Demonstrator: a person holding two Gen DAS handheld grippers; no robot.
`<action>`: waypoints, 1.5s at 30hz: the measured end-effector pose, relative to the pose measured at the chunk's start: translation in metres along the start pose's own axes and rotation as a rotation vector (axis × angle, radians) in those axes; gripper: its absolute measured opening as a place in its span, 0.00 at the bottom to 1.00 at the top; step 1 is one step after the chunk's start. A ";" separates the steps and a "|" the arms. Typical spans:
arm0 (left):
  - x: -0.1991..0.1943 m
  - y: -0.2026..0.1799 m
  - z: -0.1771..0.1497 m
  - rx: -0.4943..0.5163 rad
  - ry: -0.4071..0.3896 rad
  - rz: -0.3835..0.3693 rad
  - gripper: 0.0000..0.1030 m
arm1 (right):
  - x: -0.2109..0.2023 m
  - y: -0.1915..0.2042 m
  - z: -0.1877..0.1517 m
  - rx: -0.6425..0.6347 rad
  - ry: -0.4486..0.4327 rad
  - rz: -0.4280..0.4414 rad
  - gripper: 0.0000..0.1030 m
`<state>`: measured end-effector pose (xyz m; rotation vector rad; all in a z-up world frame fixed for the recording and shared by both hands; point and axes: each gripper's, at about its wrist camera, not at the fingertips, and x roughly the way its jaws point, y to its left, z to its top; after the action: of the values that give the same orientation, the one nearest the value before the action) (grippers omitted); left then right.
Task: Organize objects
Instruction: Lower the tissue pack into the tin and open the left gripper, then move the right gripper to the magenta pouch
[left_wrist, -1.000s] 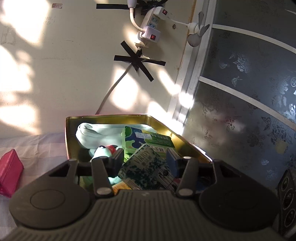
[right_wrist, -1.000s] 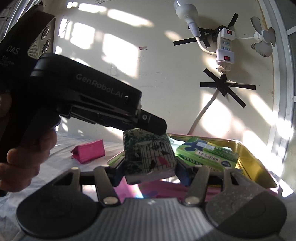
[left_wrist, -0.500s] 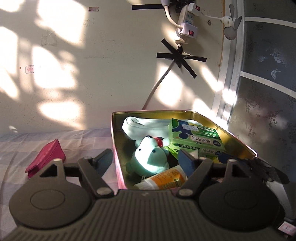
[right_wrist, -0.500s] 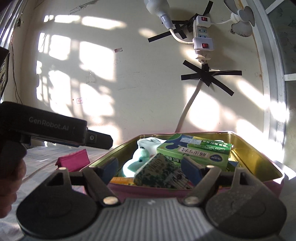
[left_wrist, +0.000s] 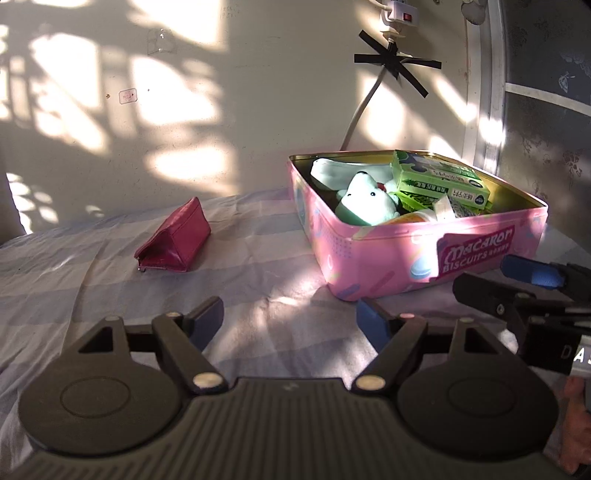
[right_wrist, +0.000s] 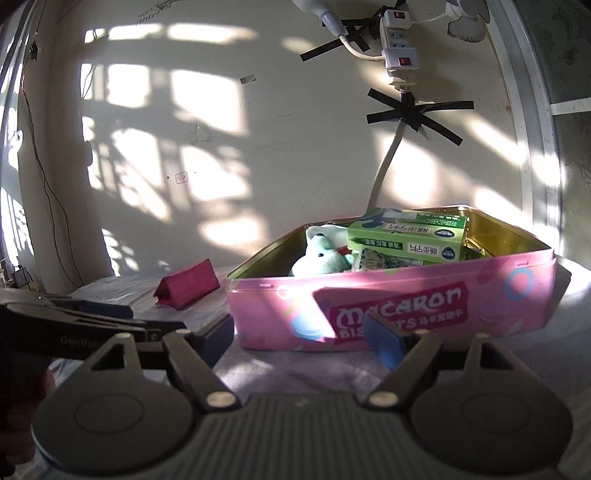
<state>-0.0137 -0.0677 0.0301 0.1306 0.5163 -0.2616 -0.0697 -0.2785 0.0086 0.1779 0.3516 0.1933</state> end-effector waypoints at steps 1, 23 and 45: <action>0.000 0.003 -0.003 -0.006 0.006 0.008 0.78 | 0.001 0.003 -0.002 0.000 0.010 -0.001 0.77; 0.001 0.054 -0.030 -0.060 0.011 0.082 0.79 | 0.019 0.064 -0.015 -0.142 0.102 0.002 0.76; 0.007 0.167 -0.039 -0.411 -0.037 0.127 0.80 | 0.185 0.172 0.025 -0.297 0.221 0.077 0.58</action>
<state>0.0204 0.0979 0.0020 -0.2406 0.5127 -0.0299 0.0829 -0.0751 0.0072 -0.1245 0.5308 0.3393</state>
